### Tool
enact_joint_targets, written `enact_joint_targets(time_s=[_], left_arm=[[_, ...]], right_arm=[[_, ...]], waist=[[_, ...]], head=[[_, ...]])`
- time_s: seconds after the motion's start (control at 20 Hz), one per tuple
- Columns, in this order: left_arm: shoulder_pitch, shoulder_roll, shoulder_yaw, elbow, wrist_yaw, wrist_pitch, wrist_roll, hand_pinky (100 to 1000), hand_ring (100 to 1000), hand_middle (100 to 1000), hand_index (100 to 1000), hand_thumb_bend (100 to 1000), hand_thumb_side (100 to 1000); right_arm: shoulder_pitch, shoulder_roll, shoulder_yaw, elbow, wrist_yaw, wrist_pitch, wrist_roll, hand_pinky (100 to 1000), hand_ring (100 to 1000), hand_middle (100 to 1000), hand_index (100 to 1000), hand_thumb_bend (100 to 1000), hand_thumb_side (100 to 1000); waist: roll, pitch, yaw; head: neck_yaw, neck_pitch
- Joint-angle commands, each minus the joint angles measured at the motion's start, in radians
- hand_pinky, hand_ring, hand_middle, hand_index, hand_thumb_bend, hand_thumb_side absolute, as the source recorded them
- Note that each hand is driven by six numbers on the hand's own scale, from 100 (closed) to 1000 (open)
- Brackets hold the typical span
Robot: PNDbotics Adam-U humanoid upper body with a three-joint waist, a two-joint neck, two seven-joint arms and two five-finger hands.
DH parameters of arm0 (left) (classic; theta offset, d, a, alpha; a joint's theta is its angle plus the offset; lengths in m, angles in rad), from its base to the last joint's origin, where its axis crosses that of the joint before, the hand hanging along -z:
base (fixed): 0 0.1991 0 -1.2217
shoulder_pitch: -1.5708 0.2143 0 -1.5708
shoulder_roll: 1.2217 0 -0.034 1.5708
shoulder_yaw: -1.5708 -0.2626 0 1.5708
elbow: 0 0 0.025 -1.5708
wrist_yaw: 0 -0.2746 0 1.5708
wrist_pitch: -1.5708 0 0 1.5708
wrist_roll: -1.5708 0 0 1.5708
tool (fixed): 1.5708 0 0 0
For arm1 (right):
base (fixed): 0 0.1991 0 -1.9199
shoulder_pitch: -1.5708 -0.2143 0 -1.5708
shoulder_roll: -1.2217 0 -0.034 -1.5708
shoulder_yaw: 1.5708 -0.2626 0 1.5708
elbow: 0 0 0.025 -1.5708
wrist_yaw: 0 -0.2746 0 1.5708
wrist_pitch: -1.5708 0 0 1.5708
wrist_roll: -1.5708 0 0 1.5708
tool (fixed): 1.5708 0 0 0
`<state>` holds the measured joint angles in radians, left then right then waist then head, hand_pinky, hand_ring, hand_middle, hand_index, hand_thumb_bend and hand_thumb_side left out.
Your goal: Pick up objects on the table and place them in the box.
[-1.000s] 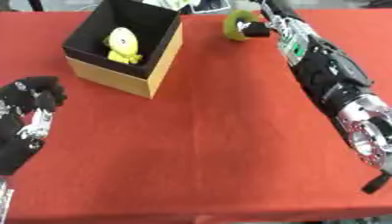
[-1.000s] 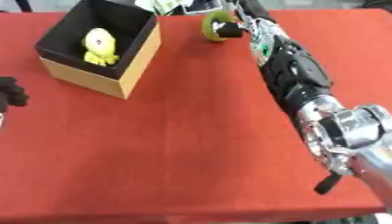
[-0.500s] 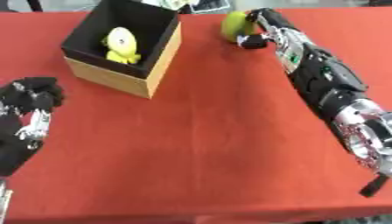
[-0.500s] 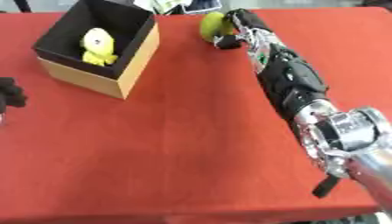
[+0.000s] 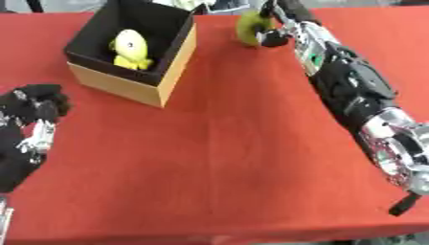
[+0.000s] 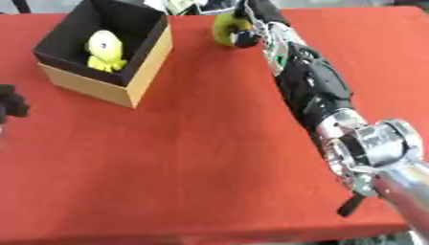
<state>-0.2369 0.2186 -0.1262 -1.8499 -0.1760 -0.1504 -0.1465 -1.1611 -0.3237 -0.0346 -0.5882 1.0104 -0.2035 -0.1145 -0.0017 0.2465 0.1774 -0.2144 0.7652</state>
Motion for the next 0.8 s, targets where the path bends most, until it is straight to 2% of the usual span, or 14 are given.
enact_joint_targets(time_s=[0.05, 0.3, 0.5, 0.8], left_arm=[[-0.003, 0.017, 0.008, -0.013, -0.004, 0.0, 0.002, 642, 631, 601, 766, 100, 604], [-0.002, 0.017, 0.006, -0.011, -0.005, 0.0, 0.0, 642, 631, 601, 766, 100, 604], [-0.001, 0.017, 0.002, -0.01, -0.005, -0.001, -0.004, 642, 631, 601, 766, 100, 603], [-0.002, 0.016, -0.004, -0.01, -0.003, -0.002, -0.01, 642, 630, 601, 766, 100, 602]], right_arm=[[-0.044, -0.005, 0.027, -0.11, -0.034, -0.048, 0.005, 719, 774, 625, 424, 100, 100], [-0.069, 0.016, 0.09, -0.244, -0.109, -0.11, 0.065, 730, 778, 633, 418, 100, 100], [-0.092, 0.051, 0.151, -0.333, -0.152, -0.161, 0.152, 739, 781, 643, 421, 100, 100], [-0.09, 0.114, 0.175, -0.324, -0.139, -0.181, 0.25, 751, 794, 670, 444, 100, 100]], waist=[[0.0, -0.023, -0.001], [-0.004, -0.027, 0.005], [-0.008, -0.031, 0.02], [-0.012, -0.034, 0.051]], head=[[-0.003, 0.005], [-0.006, 0.005], [-0.014, 0.005], [-0.029, 0.005]])
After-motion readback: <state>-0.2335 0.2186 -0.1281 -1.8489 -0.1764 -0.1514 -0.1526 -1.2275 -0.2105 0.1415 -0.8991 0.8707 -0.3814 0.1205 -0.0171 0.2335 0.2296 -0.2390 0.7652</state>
